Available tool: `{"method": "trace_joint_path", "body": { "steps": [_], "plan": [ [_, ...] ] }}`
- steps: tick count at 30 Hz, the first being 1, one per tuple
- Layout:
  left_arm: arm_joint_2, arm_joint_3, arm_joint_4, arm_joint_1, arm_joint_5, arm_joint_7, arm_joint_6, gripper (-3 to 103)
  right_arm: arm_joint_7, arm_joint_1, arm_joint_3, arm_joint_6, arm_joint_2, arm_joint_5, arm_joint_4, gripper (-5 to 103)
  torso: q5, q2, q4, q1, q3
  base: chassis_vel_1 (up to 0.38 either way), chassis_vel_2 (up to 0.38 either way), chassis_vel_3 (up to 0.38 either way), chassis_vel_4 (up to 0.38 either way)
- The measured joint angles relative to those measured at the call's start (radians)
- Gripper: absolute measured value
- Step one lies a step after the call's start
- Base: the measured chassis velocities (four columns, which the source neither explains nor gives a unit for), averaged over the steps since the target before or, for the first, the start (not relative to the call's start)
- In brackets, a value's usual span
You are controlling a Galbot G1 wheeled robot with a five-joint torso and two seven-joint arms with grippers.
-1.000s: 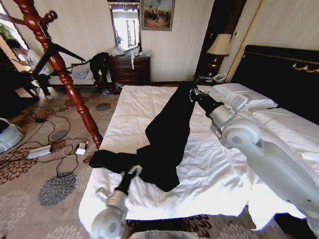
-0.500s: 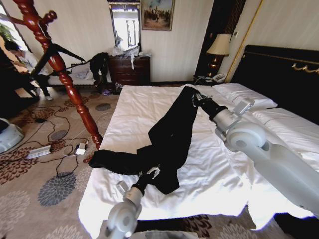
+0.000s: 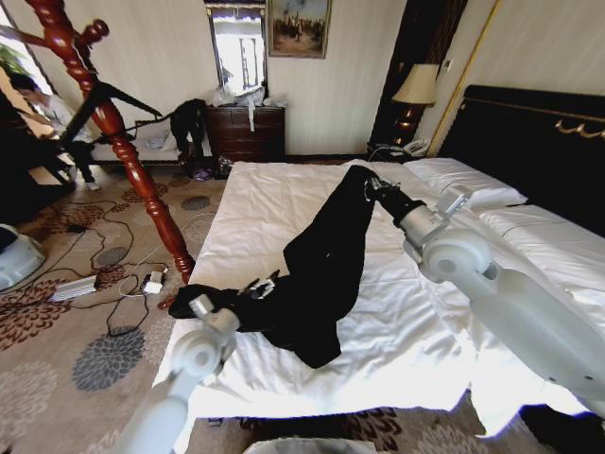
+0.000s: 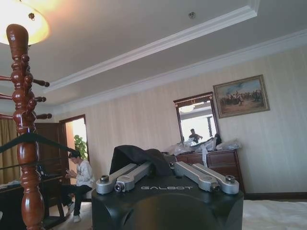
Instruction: Pick up the clothes from the bed and hang them on the clothes hanger.
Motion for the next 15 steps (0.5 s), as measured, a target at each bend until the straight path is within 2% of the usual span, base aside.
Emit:
{"method": "trace_joint_path", "body": {
  "steps": [4,11,15],
  "plan": [
    [-0.078,0.047,0.083,-0.052,0.014,-0.002,0.007,100,-0.004,0.006,0.007,0.002,-0.004,0.004,-0.006,1,0.0003,0.0,0.0,0.0,0.0,0.0,0.0,0.0,0.0],
    [-0.139,0.096,0.156,-0.078,0.043,0.001,0.008,96,-0.005,0.004,0.014,0.005,0.002,0.002,-0.006,1,0.0004,0.0,0.0001,0.0,0.0,0.0,0.0,0.0,0.0],
    [-0.158,0.104,0.178,-0.079,0.055,0.003,0.004,82,-0.005,-0.003,0.026,0.008,0.006,0.0,-0.008,1,0.0004,0.0,0.0001,0.0,0.0,0.0,0.0,0.0,0.0]
  ]
}}
